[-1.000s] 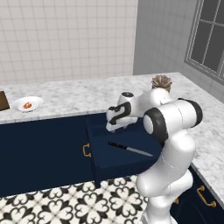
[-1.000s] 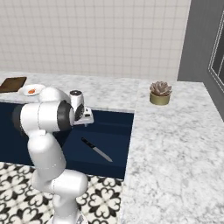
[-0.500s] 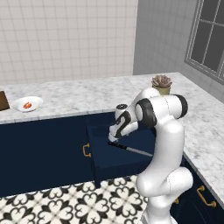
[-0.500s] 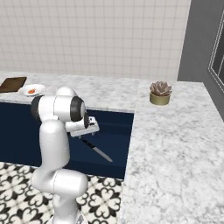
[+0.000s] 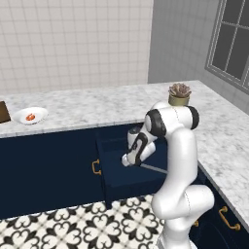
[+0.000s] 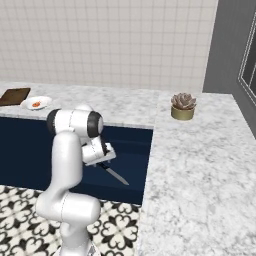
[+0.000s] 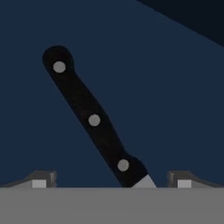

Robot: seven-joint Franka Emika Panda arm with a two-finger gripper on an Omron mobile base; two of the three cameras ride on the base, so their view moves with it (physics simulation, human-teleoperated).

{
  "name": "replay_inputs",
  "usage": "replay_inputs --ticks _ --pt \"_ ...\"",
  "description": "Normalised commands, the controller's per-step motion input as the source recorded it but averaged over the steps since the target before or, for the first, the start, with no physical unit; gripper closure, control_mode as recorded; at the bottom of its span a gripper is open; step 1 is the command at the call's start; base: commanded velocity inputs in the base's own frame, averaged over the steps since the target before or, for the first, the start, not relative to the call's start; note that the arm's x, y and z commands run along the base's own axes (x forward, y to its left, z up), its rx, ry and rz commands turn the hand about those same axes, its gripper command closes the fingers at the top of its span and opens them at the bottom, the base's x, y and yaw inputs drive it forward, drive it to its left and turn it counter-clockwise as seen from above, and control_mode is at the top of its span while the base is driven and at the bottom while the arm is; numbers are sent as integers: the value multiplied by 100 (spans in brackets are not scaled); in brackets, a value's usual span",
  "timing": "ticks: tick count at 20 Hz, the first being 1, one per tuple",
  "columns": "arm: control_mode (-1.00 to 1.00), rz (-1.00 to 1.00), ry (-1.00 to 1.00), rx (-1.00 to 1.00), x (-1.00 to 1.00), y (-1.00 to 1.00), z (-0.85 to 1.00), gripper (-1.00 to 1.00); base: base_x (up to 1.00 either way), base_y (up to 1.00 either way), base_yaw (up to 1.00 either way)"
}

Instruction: Pick up the knife from the drawer and place it on the cutting board. Then place the meat from the plate to the cutting board.

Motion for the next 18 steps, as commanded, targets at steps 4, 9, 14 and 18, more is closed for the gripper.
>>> replay_inputs --ticks 4,9,14,18 --pt "-100 0 2 0 51 0 -11 -100 0 0 0" --pt "-100 0 4 -1 13 0 -46 -100 0 0 0" --pt "-100 0 1 -1 3 -3 -57 100 0 0 0" --pt "-100 1 -1 0 0 0 -20 100 0 0 0"
